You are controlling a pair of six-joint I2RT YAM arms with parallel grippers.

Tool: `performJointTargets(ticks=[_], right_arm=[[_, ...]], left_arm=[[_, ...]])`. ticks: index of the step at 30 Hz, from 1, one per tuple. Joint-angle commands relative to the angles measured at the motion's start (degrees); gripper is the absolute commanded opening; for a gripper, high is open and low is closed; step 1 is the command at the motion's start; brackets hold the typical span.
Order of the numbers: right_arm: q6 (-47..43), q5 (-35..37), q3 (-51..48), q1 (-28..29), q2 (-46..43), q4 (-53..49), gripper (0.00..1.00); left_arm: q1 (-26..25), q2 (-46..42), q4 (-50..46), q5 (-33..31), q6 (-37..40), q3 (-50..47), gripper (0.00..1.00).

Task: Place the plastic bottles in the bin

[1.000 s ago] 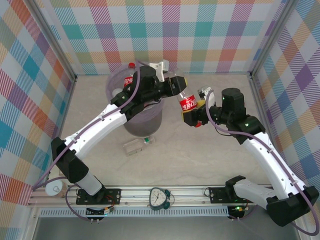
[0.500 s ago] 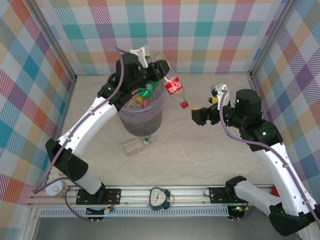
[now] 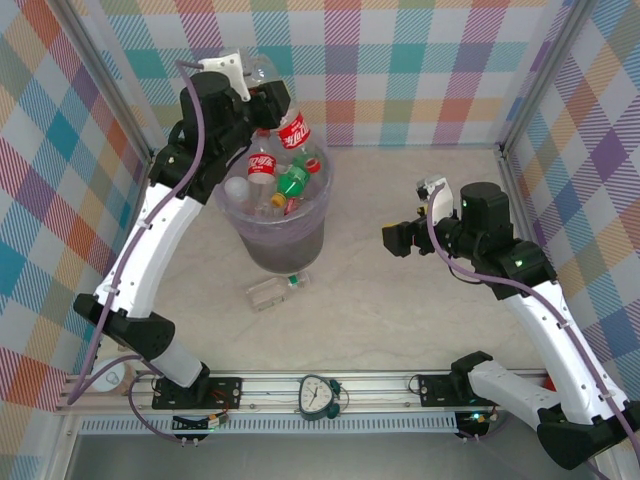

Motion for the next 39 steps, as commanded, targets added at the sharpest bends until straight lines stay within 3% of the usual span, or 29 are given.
performJointTargets(ticks=[1,13,23,32,39], right_arm=[[-0.94,1.28,-0.85,-0.29,-0.20,-1.56,0.99],[-1.69,4.15,-3.75,-0.32,0.80,-1.53,0.99],[-2.05,4.39,-4.63,-0.31,2.39,-0.29,0.99],[-2.40,4.31,-4.74,-0.30,3.66,0.29,0.99],[-2.05,3.91,-4.92,-0.31,3.89,0.79,0.99]], left_arm=[[0.27,5.52,-10.61,0.28,6.90,4.87,0.28],[-0.32,10.77,-21.25,6.08,15.11,5.60,0.23],[-2.11,15.44,-28.26,6.39,19.96,4.99,0.20],[-2.25,13.07,-23.05,4.56,19.23,-2.69,0.14],[-1.06,5.24,-14.92,2.35,17.18,-0.42,0.11]])
